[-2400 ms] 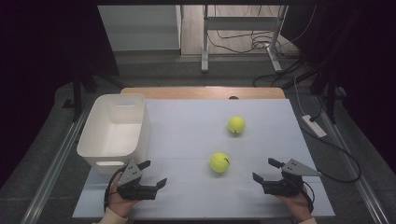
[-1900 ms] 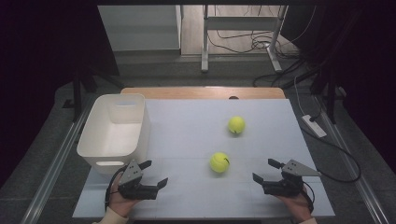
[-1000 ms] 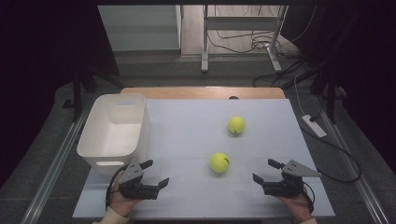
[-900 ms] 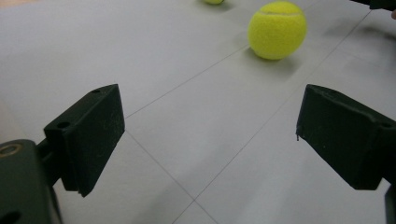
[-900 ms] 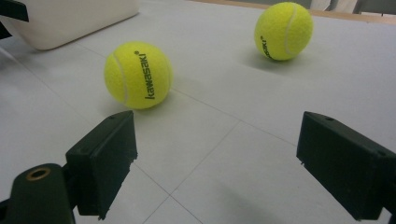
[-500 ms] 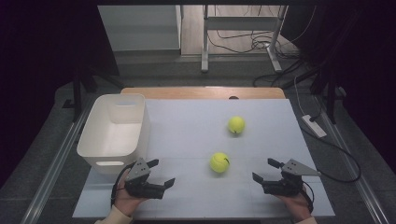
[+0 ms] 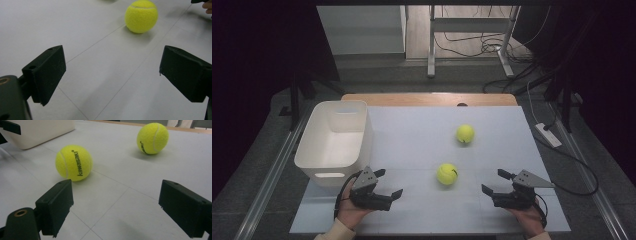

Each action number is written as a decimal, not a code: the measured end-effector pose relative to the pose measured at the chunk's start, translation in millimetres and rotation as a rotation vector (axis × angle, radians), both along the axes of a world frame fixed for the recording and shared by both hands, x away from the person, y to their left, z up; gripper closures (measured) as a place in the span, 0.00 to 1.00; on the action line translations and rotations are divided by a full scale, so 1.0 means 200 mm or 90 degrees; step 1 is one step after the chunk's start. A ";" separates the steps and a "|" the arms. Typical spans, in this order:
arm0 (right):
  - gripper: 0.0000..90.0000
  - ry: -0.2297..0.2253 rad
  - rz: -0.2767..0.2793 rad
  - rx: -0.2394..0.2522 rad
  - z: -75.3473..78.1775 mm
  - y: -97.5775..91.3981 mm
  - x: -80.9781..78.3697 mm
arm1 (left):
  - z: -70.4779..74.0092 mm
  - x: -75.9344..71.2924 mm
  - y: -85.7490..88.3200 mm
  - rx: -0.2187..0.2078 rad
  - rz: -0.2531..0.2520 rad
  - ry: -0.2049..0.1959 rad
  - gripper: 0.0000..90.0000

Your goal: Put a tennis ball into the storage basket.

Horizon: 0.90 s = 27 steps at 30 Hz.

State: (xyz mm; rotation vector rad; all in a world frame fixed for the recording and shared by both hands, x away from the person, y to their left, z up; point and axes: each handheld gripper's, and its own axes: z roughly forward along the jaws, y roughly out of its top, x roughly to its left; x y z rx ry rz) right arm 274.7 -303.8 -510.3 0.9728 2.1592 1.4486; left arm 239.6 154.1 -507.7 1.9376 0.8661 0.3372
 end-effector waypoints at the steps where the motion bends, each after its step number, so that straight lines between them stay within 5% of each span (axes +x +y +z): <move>1: 0.14 0.001 0.000 0.000 0.00 0.00 0.00 | 0.00 0.00 0.00 -0.001 -0.002 -0.001 0.08; 27: 0.14 0.002 -0.011 0.007 0.01 -0.01 -0.03 | 0.09 0.08 -0.14 0.017 -0.053 -0.001 0.09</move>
